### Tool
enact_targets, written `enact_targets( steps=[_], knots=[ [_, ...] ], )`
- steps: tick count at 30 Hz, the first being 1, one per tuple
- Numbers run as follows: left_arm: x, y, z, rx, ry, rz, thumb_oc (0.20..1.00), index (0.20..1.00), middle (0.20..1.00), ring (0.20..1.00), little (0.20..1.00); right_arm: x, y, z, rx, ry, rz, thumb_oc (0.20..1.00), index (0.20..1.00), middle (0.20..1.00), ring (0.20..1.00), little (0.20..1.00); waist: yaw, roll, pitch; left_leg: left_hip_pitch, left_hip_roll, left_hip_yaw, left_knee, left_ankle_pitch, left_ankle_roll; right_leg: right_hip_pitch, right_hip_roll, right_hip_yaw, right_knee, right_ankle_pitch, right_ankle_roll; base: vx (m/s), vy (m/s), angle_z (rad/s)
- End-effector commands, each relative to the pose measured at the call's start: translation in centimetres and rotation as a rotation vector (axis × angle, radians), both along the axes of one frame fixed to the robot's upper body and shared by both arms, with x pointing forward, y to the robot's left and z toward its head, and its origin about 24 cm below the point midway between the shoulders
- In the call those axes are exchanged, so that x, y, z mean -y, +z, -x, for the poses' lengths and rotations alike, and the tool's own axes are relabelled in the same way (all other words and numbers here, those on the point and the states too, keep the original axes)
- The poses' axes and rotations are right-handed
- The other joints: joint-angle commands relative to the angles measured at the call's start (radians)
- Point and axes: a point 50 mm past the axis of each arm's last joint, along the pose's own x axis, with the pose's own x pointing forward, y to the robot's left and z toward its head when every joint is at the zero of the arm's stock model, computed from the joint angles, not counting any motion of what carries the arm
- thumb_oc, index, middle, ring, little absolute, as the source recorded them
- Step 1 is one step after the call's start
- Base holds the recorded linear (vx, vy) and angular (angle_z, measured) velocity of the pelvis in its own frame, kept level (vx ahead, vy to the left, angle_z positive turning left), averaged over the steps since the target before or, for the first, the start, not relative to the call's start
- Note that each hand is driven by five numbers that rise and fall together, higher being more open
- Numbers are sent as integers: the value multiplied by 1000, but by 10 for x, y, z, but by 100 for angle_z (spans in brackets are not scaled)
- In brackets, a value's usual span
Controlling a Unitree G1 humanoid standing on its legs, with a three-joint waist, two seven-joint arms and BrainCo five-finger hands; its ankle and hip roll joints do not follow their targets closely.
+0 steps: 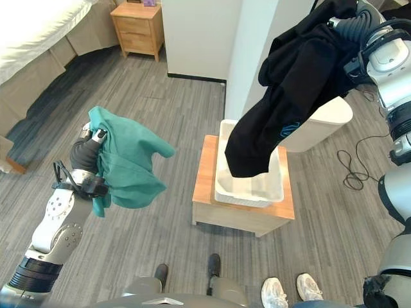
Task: Pick up bed clothes into laundry basket.
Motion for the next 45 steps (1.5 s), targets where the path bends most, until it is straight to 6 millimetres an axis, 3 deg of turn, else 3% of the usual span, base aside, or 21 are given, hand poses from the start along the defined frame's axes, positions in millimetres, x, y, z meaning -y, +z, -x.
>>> enact_targets(
  steps=[1,5,8,16,19,24,26,27,28,29,33,40,42,45],
  knots=[
    [2,35,8,189,-27,11,200,200,200,200,200,-33,79,20,260,97,70,200,200,200,200,200,6,-25,-3,-54,-21,29,-5,49,-2,71,30,-31,17,-151,28,0,0,0],
    [1,32,7,179,-11,11,200,200,200,200,200,-49,69,18,235,184,100,200,200,200,200,200,6,-28,12,-64,-22,30,-3,57,-1,62,30,-31,17,-144,25,-4,-1,-1],
    [0,35,8,192,-4,2,200,200,200,200,200,-52,50,13,187,218,100,200,200,200,200,200,11,-25,34,-74,-25,29,-3,52,-1,51,28,-36,17,-147,26,-19,2,1],
    [9,43,9,227,-40,27,200,200,200,200,200,-39,2,3,57,189,69,200,200,200,200,200,29,-25,77,-113,-30,21,-2,62,2,12,26,-46,17,-134,27,-29,6,2],
    [13,48,7,249,-48,23,200,200,200,200,200,-35,-28,-5,-10,167,20,200,200,200,200,200,34,-18,98,-126,-33,21,-4,67,3,-2,25,-46,18,-131,25,0,0,0],
    [15,53,7,269,-41,29,200,200,200,200,200,-25,-57,-11,-69,112,-44,200,200,200,200,200,33,0,125,-139,-39,20,-3,68,5,-18,21,-43,20,-128,23,0,0,0],
    [17,55,8,277,-44,32,200,200,200,200,200,-17,-83,-14,-158,58,-38,200,200,200,200,200,37,11,142,-155,-43,22,-2,70,7,-36,18,-43,21,-124,23,-33,16,3],
    [17,55,8,277,-44,32,200,200,200,200,200,-17,-83,-14,-158,58,-38,200,200,200,200,200,37,11,141,-156,-43,22,-2,70,7,-37,18,-42,21,-124,23,0,0,0],
    [19,54,6,273,-50,34,200,200,200,200,200,-16,-101,-17,-241,36,0,200,200,200,200,200,41,17,149,-162,-45,22,-1,72,7,-42,17,-43,21,-122,23,0,0,0],
    [20,54,6,271,-52,33,200,200,200,200,200,-15,-105,-17,-269,24,31,1000,1000,1000,1000,1000,41,19,150,-164,-45,21,-1,73,6,-45,16,-44,21,-122,23,0,0,0],
    [21,53,3,265,-60,27,200,200,200,200,200,-7,-122,-17,-433,1,72,1000,1000,1000,1000,1000,38,21,153,-165,-45,20,-3,74,4,-46,16,-46,20,-122,23,0,0,0],
    [19,51,3,258,-59,-11,200,200,200,200,200,-5,-80,-14,-430,9,148,1000,1000,1000,1000,1000,21,4,153,-158,-40,29,-7,73,-4,-41,19,-43,18,-126,22,0,0,0],
    [16,52,3,262,-51,-23,200,200,200,200,200,-11,-68,-11,-410,46,173,1000,1000,1000,1000,1000,13,-3,151,-153,-39,34,-8,70,-6,-38,20,-39,17,-128,22,0,0,0],
    [14,55,1,274,-46,-37,200,200,200,200,200,-35,-49,-2,-342,194,202,1000,1000,1000,1000,1000,-5,-10,142,-135,-37,45,-11,65,-9,-23,21,-32,17,-134,23,7,-2,-4]
  ],
)
